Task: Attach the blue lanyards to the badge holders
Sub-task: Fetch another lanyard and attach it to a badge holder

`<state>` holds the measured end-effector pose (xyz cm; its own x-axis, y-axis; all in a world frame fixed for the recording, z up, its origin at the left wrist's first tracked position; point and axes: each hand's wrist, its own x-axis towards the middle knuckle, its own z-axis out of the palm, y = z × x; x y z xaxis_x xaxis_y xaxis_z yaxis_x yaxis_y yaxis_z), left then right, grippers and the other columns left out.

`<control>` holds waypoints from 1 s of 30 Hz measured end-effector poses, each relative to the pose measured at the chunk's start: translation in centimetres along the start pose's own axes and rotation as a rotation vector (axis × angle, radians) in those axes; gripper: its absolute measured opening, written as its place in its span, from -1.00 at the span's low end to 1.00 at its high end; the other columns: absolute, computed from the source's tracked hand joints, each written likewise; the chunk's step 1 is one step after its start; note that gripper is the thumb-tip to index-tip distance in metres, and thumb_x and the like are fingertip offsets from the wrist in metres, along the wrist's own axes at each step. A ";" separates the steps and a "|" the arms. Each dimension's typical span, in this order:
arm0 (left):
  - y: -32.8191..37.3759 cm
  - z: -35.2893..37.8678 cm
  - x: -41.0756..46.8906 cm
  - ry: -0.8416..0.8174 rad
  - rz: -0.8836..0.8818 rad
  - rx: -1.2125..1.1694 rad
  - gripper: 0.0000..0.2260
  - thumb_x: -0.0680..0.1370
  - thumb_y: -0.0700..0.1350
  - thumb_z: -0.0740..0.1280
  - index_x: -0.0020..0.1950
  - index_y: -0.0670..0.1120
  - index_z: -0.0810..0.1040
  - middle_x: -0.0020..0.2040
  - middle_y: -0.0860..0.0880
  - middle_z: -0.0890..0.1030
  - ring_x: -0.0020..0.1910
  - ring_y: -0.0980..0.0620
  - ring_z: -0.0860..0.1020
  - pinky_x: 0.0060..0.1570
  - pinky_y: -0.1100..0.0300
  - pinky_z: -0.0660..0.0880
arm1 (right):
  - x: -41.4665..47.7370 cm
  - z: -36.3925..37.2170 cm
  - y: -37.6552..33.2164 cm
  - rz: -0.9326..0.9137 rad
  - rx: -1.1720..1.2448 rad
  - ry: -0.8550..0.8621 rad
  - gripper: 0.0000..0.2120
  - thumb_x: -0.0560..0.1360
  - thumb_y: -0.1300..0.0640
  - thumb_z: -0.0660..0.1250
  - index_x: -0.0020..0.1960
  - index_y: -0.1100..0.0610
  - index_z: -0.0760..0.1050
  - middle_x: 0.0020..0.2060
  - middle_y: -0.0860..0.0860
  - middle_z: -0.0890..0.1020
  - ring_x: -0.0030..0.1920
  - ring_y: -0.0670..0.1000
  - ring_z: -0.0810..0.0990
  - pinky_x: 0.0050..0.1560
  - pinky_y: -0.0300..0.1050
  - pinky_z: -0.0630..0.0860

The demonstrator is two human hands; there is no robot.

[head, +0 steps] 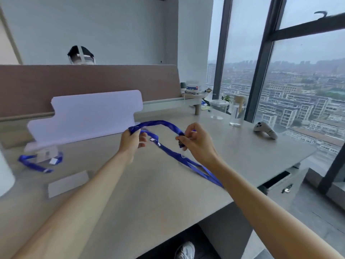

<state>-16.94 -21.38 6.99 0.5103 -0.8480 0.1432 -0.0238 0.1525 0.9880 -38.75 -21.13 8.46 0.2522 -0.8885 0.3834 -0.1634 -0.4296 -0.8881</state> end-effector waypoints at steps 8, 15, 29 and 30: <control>-3.9 -15.5 1.1 -0.098 -0.120 0.869 -0.25 0.52 -0.10 0.30 0.56 -0.08 -0.11 0.17 -0.03 0.51 0.17 -0.12 0.52 0.02 0.10 0.46 | -0.4 14.1 1.3 0.034 -0.094 -0.237 -0.75 0.54 0.37 0.24 -0.09 0.13 0.65 -0.25 0.00 0.67 -0.42 -0.22 0.60 -0.29 -0.46 0.48; -6.1 -22.6 -3.8 -0.118 0.116 1.148 -0.62 0.63 -0.08 0.15 0.46 -0.02 0.30 0.43 0.02 0.38 0.41 0.03 0.32 0.31 0.21 0.23 | 0.3 22.0 3.0 0.211 0.116 -0.269 -0.90 0.53 0.27 0.35 -0.01 0.20 0.65 -0.12 0.14 0.71 -0.21 0.05 0.73 -0.38 -0.30 0.50; -7.1 -24.7 -4.2 -0.004 0.293 1.206 -0.76 0.61 -0.03 0.15 0.24 0.01 0.48 0.20 0.10 0.52 0.23 0.09 0.42 0.16 0.09 0.43 | 3.1 27.9 4.0 -0.073 -0.299 -0.437 -0.72 0.47 0.27 0.33 0.11 0.02 0.64 0.02 -0.06 0.68 0.11 -0.05 0.59 0.11 -0.21 0.46; -7.2 -24.8 -4.2 0.003 0.304 1.224 -0.77 0.61 -0.04 0.15 0.22 0.00 0.49 0.18 0.09 0.53 0.22 0.07 0.44 0.15 0.07 0.44 | 2.9 28.1 4.0 -0.103 -0.389 -0.430 -0.72 0.46 0.23 0.32 0.10 -0.01 0.65 0.03 -0.05 0.67 0.17 -0.02 0.55 0.15 -0.15 0.44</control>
<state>2.40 -6.36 -2.18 0.3460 -0.8599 0.3753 -0.9187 -0.2292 0.3216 -11.87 -20.93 -1.10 0.6362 -0.7289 0.2529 -0.4353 -0.6098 -0.6623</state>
